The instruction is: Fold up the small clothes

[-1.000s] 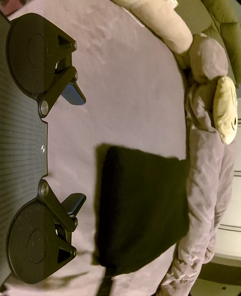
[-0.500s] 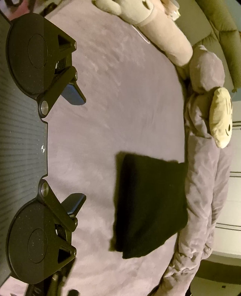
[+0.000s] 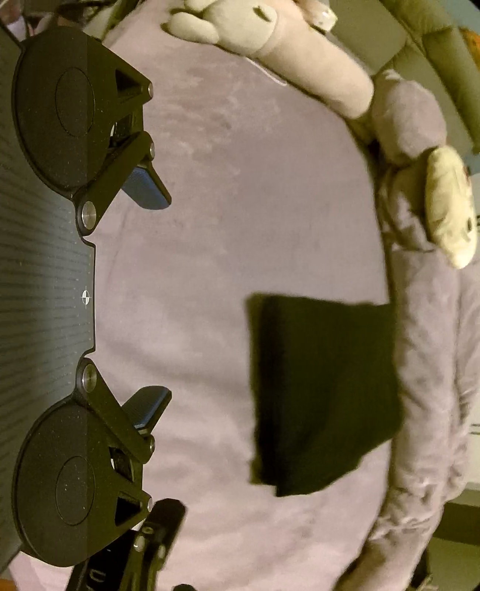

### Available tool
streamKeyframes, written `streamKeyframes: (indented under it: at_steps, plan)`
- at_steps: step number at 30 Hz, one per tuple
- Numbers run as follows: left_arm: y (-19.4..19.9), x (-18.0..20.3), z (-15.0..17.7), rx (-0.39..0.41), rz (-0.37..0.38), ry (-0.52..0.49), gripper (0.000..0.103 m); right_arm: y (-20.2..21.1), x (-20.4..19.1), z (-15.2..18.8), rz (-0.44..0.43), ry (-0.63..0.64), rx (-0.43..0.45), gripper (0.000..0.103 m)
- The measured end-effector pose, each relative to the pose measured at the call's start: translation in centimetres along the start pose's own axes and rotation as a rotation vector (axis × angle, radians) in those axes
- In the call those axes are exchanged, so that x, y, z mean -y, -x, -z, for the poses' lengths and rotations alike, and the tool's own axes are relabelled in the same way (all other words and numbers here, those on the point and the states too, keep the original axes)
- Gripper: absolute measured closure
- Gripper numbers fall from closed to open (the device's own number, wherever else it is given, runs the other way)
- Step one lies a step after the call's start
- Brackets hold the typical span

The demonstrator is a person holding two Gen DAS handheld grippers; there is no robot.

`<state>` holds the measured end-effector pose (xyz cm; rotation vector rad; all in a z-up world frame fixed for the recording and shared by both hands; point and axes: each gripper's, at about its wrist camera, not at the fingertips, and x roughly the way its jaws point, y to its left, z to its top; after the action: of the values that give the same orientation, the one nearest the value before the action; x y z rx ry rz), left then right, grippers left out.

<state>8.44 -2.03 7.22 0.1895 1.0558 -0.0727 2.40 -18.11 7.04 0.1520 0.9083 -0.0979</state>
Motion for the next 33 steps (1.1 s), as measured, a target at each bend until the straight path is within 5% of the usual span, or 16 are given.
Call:
streamKeyframes:
  at_steps: [13, 33]
  plan:
    - [-0.5, -0.5, -1.2, 0.001, 0.033, 0.027, 0.0, -1.2, -0.1, -1.3, 0.078, 0.021, -0.02, 0.004]
    - [-1.4, -0.8, -1.9, -0.02, 0.041, 0.029, 0.0, -2.2, 0.6, -1.9, 0.06, 0.001, -0.034, 0.004]
